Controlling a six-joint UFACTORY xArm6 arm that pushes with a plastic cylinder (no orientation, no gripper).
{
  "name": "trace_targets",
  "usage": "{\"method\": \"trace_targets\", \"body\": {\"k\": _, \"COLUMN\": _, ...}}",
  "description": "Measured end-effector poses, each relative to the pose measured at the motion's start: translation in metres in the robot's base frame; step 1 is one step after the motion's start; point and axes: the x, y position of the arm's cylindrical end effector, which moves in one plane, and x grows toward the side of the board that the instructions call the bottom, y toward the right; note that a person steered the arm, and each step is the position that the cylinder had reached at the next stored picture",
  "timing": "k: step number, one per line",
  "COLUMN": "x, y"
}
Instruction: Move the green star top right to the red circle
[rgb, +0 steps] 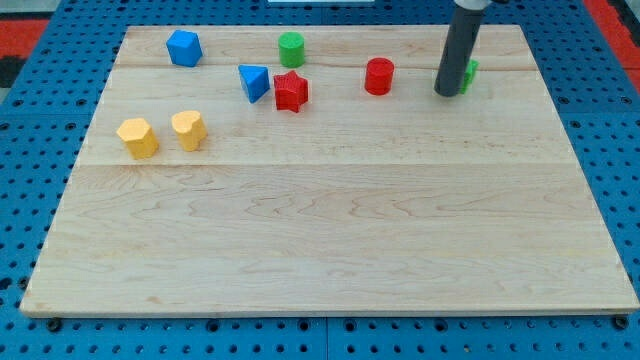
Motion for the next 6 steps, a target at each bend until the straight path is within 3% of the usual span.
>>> {"method": "trace_targets", "body": {"k": 1, "x": 0.024, "y": 0.001}}
{"method": "trace_targets", "body": {"k": 2, "x": 0.03, "y": 0.043}}
{"method": "trace_targets", "body": {"k": 3, "x": -0.02, "y": 0.04}}
{"method": "trace_targets", "body": {"k": 6, "x": -0.013, "y": 0.032}}
